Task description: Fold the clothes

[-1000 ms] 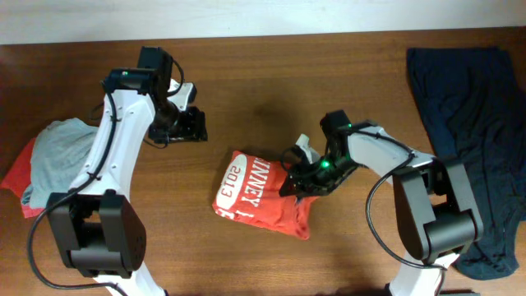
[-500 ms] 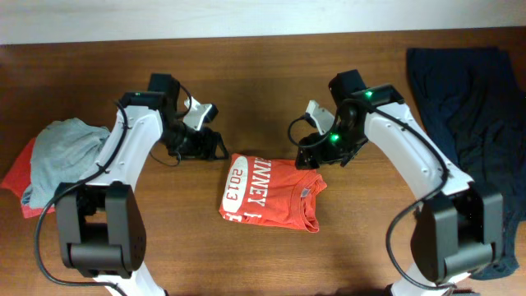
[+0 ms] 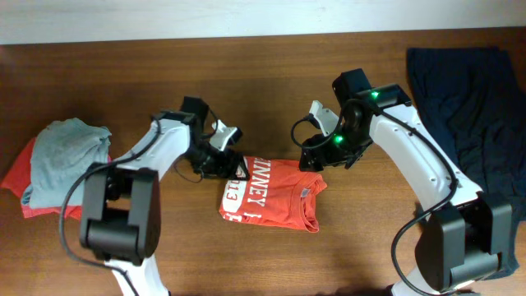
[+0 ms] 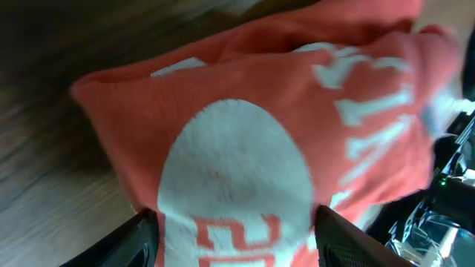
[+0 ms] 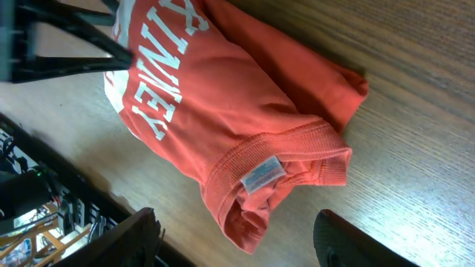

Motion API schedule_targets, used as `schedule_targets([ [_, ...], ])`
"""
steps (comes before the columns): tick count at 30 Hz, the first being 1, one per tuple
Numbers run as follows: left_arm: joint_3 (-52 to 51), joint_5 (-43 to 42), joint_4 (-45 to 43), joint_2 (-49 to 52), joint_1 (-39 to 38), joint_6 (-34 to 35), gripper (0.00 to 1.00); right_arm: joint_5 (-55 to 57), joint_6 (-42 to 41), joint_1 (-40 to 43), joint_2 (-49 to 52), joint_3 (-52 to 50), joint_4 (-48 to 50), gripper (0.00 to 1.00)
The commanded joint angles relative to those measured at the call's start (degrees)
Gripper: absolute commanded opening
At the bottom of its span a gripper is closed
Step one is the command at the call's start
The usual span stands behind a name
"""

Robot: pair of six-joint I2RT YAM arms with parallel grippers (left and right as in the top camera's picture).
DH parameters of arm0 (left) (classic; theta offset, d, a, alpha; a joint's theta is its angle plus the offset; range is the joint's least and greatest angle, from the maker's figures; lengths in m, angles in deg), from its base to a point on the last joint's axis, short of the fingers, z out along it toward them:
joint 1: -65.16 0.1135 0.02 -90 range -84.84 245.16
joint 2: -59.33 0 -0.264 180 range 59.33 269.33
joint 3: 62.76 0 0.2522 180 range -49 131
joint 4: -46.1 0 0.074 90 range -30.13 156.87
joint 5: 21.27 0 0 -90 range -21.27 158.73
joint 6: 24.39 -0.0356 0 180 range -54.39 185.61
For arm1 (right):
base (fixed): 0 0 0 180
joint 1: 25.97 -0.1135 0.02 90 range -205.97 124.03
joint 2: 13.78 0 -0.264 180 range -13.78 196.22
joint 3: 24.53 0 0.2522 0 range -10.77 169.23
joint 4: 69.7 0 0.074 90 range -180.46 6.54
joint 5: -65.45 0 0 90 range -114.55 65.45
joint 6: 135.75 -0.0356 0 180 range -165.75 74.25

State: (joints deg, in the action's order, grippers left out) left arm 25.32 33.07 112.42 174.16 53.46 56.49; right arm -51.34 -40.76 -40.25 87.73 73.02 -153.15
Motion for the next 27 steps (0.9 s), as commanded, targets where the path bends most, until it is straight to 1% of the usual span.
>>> schedule_targets([
  [1,-0.7,-1.7,-0.4,3.9,-0.3,0.9,0.67,1.0,0.8,0.5,-1.3,1.1,-0.3,0.72],
  [9,-0.7,-1.4,-0.3,5.2,0.1,0.9,0.67,1.0,0.8,0.5,-1.3,1.1,-0.6,0.73],
  [13,-0.5,0.2,2.2,5.2,1.4,0.9,0.67,2.4,2.7,0.5,-1.3,1.1,-4.7,0.71],
  [14,0.0,1.9,2.9,5.0,2.1,0.9,0.67,3.6,2.7,0.5,-1.3,1.0,-6.3,0.65],
  [15,0.4,3.1,3.1,4.9,2.5,0.9,0.67,4.0,2.7,0.5,-1.3,1.0,-7.1,0.62],
  [16,1.0,4.1,3.3,4.6,3.0,0.9,0.67,4.2,2.7,0.5,-1.3,1.0,-8.0,0.57],
  [19,3.3,4.6,3.2,2.7,4.0,0.6,0.68,4.3,2.7,0.4,-1.3,1.0,-10.5,0.32],
  [20,4.5,4.6,3.2,1.7,4.2,0.3,0.68,4.4,2.7,0.4,-1.3,0.8,-11.2,0.21],
  [22,6.5,4.7,3.2,0.3,4.2,-0.3,0.68,4.3,2.7,0.4,-1.3,0.5,-11.8,0.10],
  [24,9.0,4.7,2.8,-1.1,4.0,-0.7,0.68,4.3,2.4,0.1,-1.3,-0.6,-12.0,0.10],
  [27,11.7,4.6,-1.0,-1.7,2.7,-0.6,0.69,4.3,2.0,-1.7,-1.3,-3.6,-11.6,0.10],
])
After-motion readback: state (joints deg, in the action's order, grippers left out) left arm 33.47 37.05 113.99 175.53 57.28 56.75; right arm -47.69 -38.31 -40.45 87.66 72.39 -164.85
